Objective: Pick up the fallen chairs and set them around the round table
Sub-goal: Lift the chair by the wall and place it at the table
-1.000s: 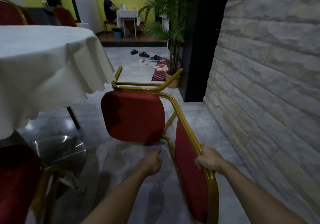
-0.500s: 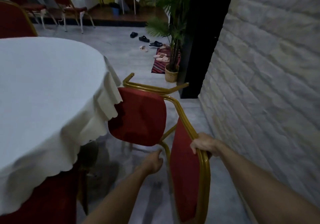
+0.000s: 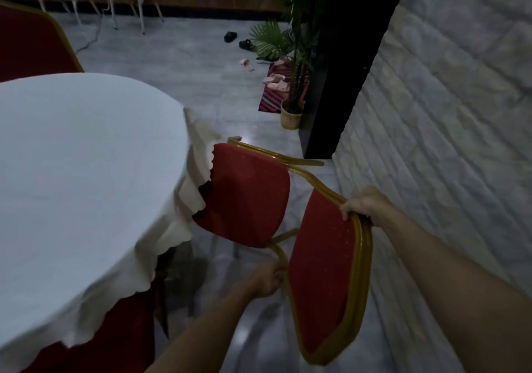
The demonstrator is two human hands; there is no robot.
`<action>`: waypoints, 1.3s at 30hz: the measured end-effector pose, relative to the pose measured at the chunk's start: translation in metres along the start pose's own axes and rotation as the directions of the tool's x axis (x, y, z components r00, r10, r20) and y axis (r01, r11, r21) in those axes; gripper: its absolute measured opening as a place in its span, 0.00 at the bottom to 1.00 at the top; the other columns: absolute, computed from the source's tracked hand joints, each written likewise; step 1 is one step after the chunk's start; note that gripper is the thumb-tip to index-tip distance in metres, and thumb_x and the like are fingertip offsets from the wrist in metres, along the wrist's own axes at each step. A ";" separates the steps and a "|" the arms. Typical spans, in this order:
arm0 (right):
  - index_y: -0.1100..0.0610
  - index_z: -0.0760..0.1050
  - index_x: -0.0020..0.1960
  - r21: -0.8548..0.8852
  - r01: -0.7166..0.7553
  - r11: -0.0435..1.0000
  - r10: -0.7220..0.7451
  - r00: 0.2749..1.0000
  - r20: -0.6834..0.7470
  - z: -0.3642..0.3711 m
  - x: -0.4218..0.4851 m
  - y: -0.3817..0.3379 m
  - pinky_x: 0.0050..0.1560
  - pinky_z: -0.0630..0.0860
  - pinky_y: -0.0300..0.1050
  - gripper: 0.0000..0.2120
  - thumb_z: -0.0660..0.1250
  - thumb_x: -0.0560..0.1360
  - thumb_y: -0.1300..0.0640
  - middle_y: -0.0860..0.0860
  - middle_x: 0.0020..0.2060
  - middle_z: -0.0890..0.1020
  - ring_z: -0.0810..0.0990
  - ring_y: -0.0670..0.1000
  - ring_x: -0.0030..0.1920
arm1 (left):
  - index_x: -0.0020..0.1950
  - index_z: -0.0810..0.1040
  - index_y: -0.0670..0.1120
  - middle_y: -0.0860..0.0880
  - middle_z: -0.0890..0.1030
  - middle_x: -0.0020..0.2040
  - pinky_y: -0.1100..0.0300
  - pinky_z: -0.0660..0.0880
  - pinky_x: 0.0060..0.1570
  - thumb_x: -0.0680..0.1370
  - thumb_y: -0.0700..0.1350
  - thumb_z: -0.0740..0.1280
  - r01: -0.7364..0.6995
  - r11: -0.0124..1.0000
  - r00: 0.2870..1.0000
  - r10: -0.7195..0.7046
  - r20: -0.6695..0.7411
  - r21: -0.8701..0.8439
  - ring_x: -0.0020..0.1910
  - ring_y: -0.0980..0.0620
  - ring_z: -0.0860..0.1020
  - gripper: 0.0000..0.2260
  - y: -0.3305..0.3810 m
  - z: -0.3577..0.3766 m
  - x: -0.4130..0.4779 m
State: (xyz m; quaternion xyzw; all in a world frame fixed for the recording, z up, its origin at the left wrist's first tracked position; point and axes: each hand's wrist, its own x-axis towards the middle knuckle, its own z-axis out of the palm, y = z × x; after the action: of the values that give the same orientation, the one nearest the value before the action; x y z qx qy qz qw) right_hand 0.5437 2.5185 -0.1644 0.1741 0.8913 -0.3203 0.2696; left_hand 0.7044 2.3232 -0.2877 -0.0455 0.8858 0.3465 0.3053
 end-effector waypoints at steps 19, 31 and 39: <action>0.58 0.80 0.41 0.061 -0.008 0.998 0.027 0.948 -0.316 -0.039 0.016 -0.055 0.34 0.75 0.41 0.14 0.81 0.61 0.54 0.55 0.38 0.83 0.82 0.55 0.38 | 0.74 0.67 0.52 0.49 0.68 0.74 0.61 0.65 0.71 0.81 0.46 0.59 -0.091 0.943 0.985 0.132 0.107 -0.320 0.71 0.53 0.69 0.20 0.094 -0.050 0.013; 0.62 0.78 0.44 0.184 -0.055 0.981 0.117 0.931 -0.346 -0.077 0.063 -0.122 0.31 0.76 0.42 0.12 0.75 0.68 0.54 0.57 0.41 0.83 0.79 0.55 0.35 | 0.75 0.63 0.56 0.50 0.57 0.79 0.56 0.54 0.76 0.78 0.55 0.64 0.006 0.916 0.940 0.131 0.315 -0.400 0.78 0.49 0.57 0.26 0.053 -0.116 0.043; 0.65 0.77 0.56 0.309 0.085 0.947 0.064 0.896 -0.440 -0.089 0.075 -0.117 0.45 0.78 0.47 0.18 0.73 0.69 0.57 0.61 0.50 0.83 0.77 0.53 0.38 | 0.68 0.70 0.56 0.47 0.69 0.72 0.50 0.68 0.71 0.63 0.75 0.64 0.135 0.731 0.972 0.033 0.232 -0.669 0.69 0.48 0.70 0.38 0.030 -0.054 0.090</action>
State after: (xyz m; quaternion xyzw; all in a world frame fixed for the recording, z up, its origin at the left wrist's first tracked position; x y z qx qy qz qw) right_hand 0.3942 2.5019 -0.0950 0.2793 0.8660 -0.4140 0.0251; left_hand 0.5951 2.3233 -0.2906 -0.1381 0.6548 0.6407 0.3764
